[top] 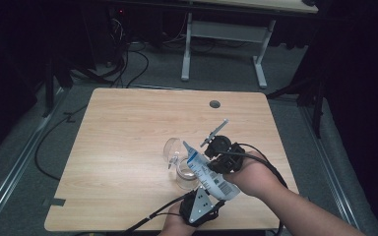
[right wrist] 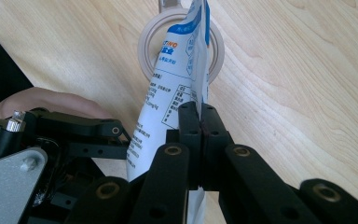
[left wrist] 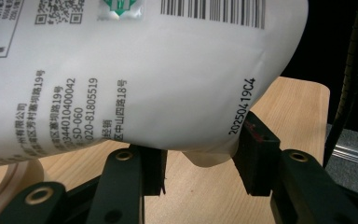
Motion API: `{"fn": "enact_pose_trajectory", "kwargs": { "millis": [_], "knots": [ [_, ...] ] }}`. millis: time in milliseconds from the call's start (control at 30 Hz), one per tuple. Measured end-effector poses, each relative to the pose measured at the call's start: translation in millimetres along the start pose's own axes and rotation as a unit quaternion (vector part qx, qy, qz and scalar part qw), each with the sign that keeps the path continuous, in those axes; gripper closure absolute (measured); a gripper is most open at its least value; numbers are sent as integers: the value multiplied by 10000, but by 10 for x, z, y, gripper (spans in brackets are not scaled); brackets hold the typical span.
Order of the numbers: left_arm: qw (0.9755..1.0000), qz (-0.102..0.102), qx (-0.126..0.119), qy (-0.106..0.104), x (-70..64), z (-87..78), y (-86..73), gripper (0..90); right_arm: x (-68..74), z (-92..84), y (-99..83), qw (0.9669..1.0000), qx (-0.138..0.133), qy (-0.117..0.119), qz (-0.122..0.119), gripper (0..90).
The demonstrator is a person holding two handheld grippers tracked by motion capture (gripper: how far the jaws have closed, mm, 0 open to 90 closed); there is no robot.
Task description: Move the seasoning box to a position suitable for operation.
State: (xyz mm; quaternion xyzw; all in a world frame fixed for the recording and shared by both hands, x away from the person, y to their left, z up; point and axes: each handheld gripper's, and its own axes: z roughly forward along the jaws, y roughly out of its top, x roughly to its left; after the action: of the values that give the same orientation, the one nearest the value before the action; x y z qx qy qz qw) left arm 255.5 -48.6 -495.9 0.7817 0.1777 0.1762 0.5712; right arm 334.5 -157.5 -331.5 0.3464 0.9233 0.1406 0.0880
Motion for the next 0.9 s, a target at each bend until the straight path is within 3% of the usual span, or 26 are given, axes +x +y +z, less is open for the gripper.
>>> {"fn": "enact_pose_trajectory", "kwargs": {
  "millis": [900],
  "knots": [
    [10000,-32,21,-69,15,15,15,588,-20,32,19,10000,0,29,-12,900]
  ]
}}
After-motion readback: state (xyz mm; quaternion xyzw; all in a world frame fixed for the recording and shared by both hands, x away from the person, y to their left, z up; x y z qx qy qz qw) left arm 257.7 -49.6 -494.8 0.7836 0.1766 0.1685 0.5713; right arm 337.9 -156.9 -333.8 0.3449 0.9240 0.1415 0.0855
